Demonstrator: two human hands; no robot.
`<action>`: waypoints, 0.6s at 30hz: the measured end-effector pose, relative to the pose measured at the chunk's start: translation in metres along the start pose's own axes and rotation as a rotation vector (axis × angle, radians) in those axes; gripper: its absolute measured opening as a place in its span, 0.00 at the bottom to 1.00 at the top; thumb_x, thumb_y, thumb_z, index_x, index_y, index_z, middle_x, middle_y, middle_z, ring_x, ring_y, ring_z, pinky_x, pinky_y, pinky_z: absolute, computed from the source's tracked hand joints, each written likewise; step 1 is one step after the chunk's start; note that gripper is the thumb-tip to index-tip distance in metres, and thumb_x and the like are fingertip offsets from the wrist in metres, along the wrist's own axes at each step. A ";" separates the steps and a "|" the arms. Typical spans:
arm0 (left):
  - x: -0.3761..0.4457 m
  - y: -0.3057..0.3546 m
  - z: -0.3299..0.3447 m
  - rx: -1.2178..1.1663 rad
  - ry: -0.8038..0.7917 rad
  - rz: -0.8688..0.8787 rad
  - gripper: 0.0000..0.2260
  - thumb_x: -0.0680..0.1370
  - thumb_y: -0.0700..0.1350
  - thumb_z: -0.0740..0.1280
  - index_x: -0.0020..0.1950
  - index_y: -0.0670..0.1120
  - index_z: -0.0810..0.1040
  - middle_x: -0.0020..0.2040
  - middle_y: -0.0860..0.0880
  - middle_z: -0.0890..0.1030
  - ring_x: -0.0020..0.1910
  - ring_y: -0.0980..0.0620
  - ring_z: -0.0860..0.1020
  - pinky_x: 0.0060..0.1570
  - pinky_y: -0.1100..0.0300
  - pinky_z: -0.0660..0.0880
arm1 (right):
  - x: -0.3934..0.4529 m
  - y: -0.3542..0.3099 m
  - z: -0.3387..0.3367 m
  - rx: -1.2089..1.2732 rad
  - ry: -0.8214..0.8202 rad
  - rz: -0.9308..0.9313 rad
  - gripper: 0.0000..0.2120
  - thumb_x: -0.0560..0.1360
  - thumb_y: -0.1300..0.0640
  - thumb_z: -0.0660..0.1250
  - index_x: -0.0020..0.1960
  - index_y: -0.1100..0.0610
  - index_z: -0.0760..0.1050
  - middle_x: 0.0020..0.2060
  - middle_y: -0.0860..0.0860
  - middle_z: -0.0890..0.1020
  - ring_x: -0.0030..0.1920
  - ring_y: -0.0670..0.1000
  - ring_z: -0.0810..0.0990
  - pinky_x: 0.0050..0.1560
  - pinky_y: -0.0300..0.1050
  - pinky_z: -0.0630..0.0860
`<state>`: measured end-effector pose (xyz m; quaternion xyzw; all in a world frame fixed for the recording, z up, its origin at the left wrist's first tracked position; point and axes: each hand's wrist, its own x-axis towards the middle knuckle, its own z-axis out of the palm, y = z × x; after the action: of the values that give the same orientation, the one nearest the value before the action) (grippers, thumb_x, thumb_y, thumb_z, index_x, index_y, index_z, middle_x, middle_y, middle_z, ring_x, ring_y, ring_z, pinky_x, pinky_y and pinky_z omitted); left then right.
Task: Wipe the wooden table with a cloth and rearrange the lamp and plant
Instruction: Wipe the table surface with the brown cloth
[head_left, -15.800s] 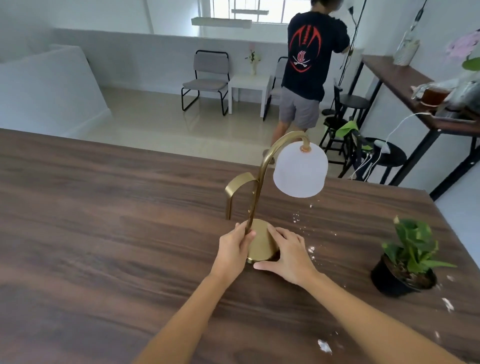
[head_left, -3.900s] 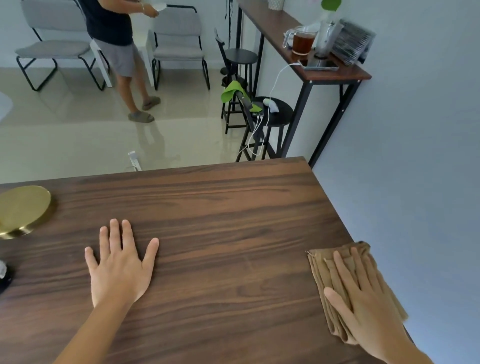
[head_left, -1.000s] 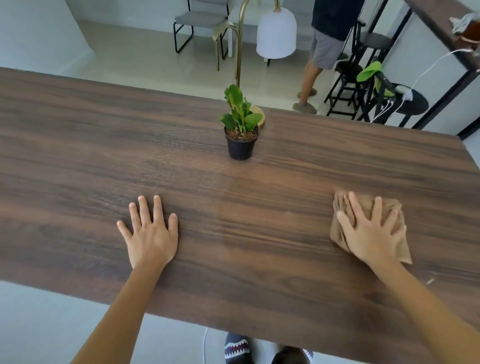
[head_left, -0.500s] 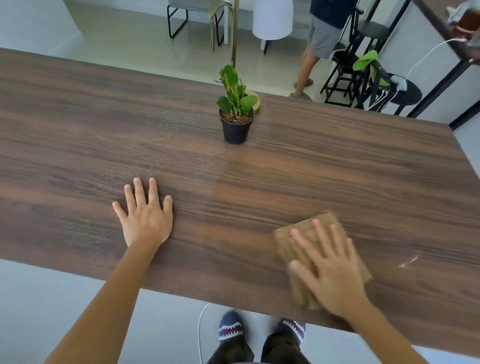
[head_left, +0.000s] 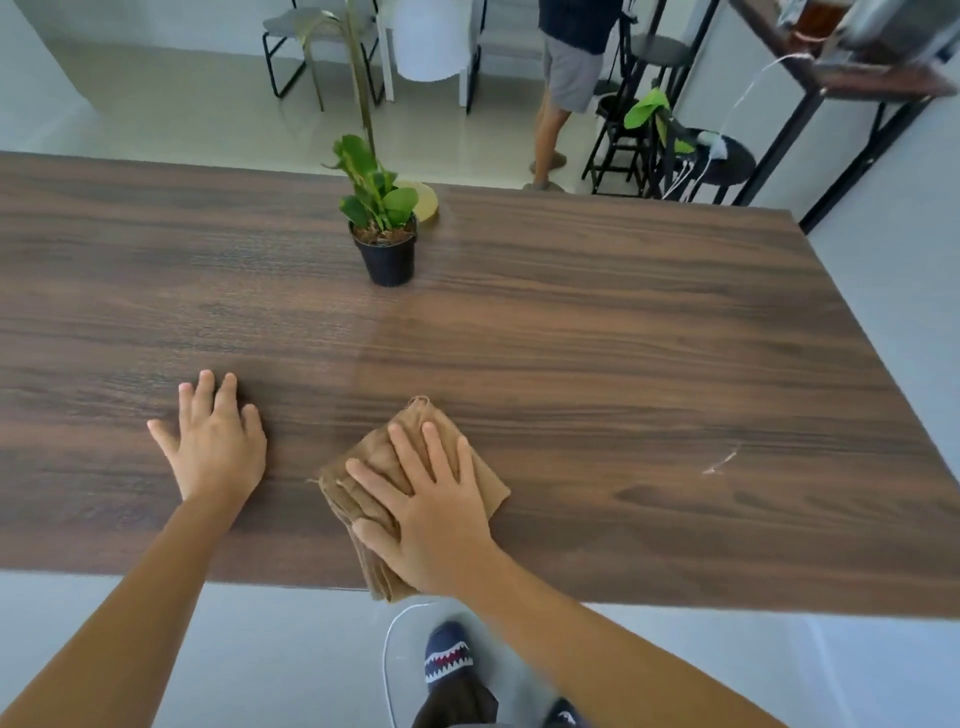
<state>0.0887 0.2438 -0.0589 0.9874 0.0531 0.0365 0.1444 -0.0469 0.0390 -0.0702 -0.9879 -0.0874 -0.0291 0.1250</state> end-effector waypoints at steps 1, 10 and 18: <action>-0.004 0.010 0.000 -0.021 0.029 0.012 0.21 0.81 0.45 0.54 0.74 0.42 0.63 0.77 0.43 0.59 0.77 0.43 0.51 0.71 0.32 0.46 | -0.023 0.019 -0.004 0.013 0.000 0.017 0.26 0.76 0.35 0.58 0.73 0.36 0.64 0.77 0.51 0.62 0.77 0.62 0.56 0.72 0.69 0.54; -0.097 0.171 0.047 -0.027 -0.205 0.266 0.27 0.81 0.57 0.49 0.78 0.48 0.52 0.80 0.46 0.48 0.78 0.46 0.44 0.73 0.38 0.43 | -0.199 0.336 -0.121 -0.054 0.003 1.072 0.34 0.72 0.26 0.37 0.76 0.33 0.44 0.80 0.52 0.50 0.78 0.61 0.47 0.74 0.68 0.49; -0.107 0.179 0.056 0.097 -0.169 0.232 0.29 0.79 0.61 0.45 0.78 0.50 0.50 0.80 0.47 0.49 0.78 0.47 0.45 0.74 0.38 0.45 | -0.151 0.183 -0.059 -0.118 0.108 0.649 0.29 0.76 0.35 0.52 0.75 0.41 0.63 0.75 0.61 0.65 0.73 0.71 0.61 0.70 0.74 0.52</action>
<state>0.0041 0.0456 -0.0668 0.9923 -0.0719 -0.0327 0.0955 -0.1645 -0.1755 -0.0692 -0.9668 0.2403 -0.0450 0.0745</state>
